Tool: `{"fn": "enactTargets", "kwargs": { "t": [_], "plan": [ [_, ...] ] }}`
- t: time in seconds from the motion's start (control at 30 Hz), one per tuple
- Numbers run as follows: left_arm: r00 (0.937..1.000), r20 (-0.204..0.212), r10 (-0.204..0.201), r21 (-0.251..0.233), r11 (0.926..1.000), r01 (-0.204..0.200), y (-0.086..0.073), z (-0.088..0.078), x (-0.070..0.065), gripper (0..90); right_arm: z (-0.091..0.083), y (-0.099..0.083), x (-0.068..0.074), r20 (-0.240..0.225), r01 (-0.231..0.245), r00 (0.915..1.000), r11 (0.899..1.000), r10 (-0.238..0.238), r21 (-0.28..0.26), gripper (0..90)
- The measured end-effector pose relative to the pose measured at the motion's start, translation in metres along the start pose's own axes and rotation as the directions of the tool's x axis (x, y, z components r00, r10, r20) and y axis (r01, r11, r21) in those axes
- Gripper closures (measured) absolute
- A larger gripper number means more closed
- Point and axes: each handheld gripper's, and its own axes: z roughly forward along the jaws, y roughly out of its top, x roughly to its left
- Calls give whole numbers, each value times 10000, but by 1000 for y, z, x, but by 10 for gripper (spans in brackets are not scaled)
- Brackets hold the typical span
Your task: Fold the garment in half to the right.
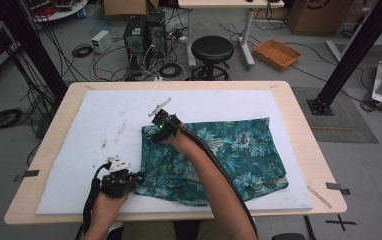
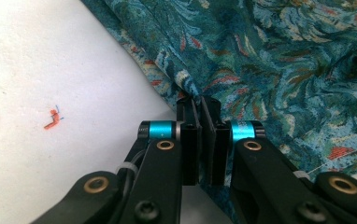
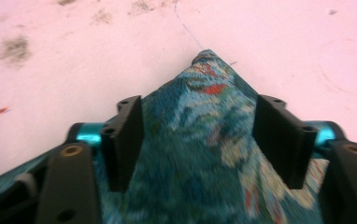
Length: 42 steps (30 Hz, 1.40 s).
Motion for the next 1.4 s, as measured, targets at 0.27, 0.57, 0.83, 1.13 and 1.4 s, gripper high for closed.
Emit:
{"fn": "enactTargets", "kwargs": {
  "t": [0.27,0.57,0.83,1.13,1.4],
  "plan": [
    [10000,-46,75,7,10000,-75,0,0,-2,865,21,7,2,83,-222,9997,9994,220,259,467],
    [10000,-75,35,-51,10000,-35,1,-1,-2,867,26,9,10,-6,430,9991,9981,-430,431,773],
    [9992,123,-369,-488,9981,375,3,-8,2,869,21,9,15,6,759,9971,9967,-760,290,857],
    [9833,1770,-415,-1690,9830,719,21,-20,-10,869,-23,10,8,-363,594,9974,9953,-624,-765,857],
    [9648,2628,-108,-1792,9820,598,40,-6,-34,869,-62,-6,-9,-741,142,9969,9895,-250,-1439,857]
  ]
}}
